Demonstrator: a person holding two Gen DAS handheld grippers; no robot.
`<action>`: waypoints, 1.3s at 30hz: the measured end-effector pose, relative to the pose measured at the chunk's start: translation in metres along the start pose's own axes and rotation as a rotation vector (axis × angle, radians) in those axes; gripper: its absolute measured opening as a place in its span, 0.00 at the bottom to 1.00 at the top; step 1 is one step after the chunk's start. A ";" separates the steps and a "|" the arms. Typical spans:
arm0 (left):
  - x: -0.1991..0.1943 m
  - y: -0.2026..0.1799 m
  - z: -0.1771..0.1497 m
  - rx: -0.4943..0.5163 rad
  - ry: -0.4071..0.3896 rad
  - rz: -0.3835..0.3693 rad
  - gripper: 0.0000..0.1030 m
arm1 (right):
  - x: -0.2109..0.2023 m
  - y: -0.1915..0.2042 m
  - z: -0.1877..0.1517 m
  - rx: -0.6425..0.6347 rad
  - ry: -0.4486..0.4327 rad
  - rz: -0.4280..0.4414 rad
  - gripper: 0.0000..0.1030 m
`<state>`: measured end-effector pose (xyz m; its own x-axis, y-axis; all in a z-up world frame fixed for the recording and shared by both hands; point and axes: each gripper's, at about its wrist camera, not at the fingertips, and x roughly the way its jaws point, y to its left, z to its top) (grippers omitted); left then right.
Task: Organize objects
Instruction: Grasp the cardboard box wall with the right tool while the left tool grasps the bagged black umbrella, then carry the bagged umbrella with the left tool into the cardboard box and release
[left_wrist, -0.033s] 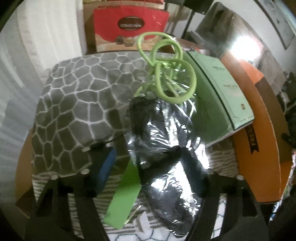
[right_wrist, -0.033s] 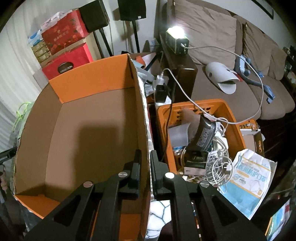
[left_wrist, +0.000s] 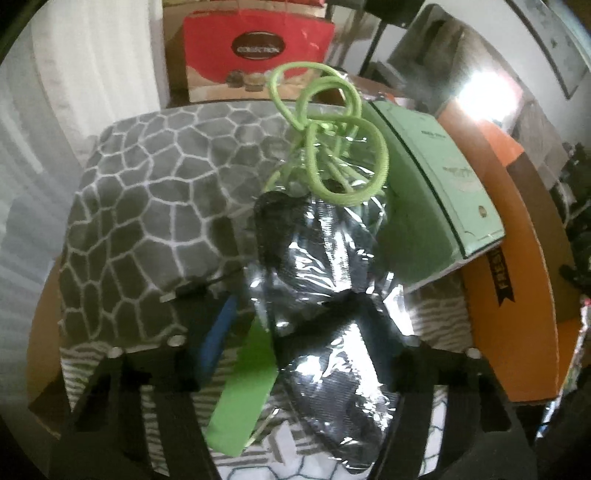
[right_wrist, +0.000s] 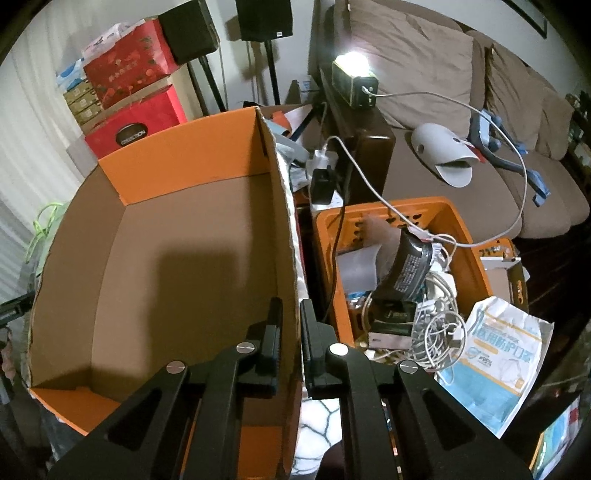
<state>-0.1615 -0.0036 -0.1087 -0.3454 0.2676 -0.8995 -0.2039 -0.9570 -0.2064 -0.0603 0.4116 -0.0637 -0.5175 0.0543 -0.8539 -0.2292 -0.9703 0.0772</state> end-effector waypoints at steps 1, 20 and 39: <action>-0.001 -0.001 -0.001 0.001 -0.001 -0.011 0.47 | 0.000 0.001 -0.001 -0.002 0.000 -0.003 0.08; -0.070 0.004 0.001 -0.036 -0.162 -0.192 0.02 | -0.005 0.001 -0.001 0.007 -0.013 0.004 0.08; -0.177 -0.042 0.008 0.117 -0.347 -0.271 0.02 | -0.008 -0.010 -0.002 0.028 -0.023 0.065 0.04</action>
<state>-0.0995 -0.0094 0.0622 -0.5473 0.5478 -0.6328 -0.4245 -0.8333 -0.3543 -0.0525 0.4205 -0.0584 -0.5511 -0.0023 -0.8345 -0.2175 -0.9650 0.1463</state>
